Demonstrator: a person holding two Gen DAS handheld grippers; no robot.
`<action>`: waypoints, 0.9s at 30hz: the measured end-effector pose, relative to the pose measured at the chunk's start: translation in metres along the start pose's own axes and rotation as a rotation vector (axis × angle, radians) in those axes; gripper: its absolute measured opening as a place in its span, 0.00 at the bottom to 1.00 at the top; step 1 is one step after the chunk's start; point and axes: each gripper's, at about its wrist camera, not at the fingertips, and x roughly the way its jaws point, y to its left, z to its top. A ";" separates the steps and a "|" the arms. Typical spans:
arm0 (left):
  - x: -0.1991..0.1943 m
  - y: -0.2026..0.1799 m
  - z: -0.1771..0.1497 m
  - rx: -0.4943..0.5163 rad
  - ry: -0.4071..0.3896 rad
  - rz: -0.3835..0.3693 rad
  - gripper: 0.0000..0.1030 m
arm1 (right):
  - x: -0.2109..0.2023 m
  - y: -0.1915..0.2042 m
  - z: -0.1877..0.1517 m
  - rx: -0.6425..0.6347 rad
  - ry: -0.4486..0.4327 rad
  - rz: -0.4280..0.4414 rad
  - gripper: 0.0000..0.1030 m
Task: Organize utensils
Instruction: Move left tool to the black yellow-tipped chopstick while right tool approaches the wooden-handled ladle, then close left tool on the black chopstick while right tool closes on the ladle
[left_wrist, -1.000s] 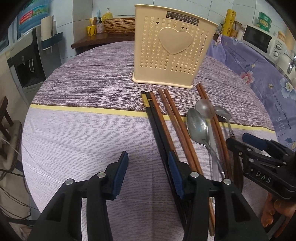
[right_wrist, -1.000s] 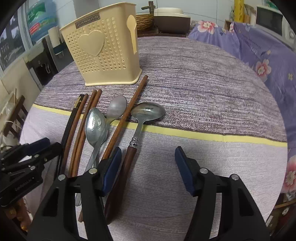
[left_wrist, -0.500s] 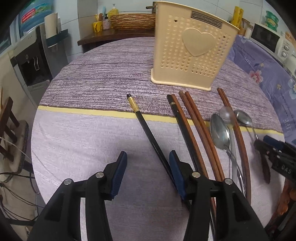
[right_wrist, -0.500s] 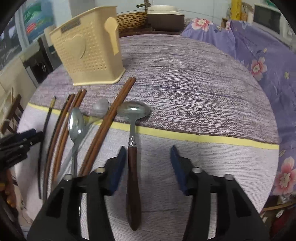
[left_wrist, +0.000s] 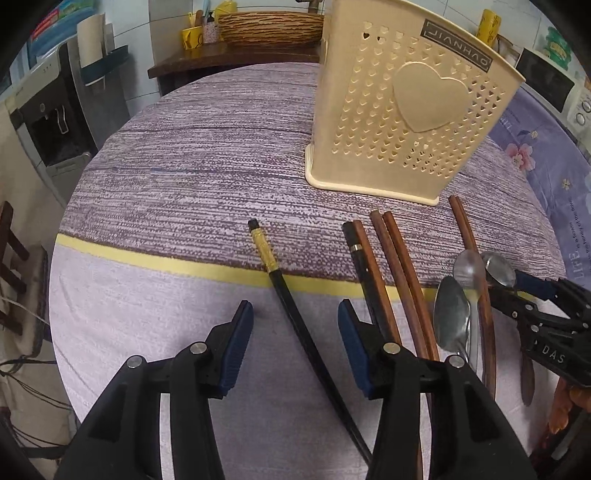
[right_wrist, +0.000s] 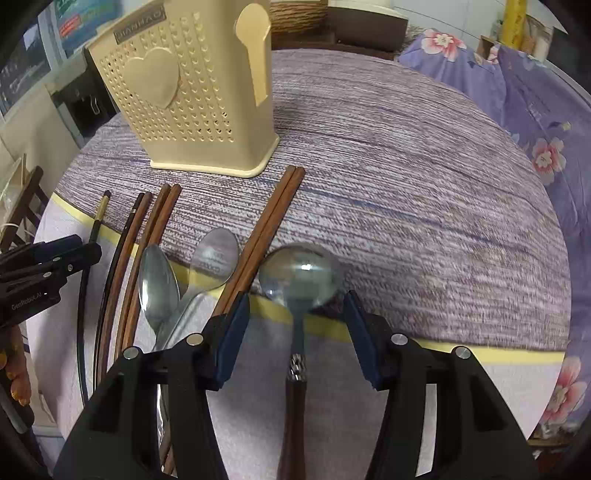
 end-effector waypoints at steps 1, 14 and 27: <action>0.001 -0.002 0.003 0.010 0.006 0.009 0.44 | 0.003 0.001 0.005 -0.009 0.013 -0.004 0.53; 0.012 -0.009 0.024 0.074 0.038 0.064 0.17 | 0.010 -0.003 0.027 -0.049 0.105 -0.006 0.47; 0.014 0.001 0.034 0.010 0.019 0.013 0.08 | -0.008 -0.012 0.025 0.007 0.016 0.043 0.46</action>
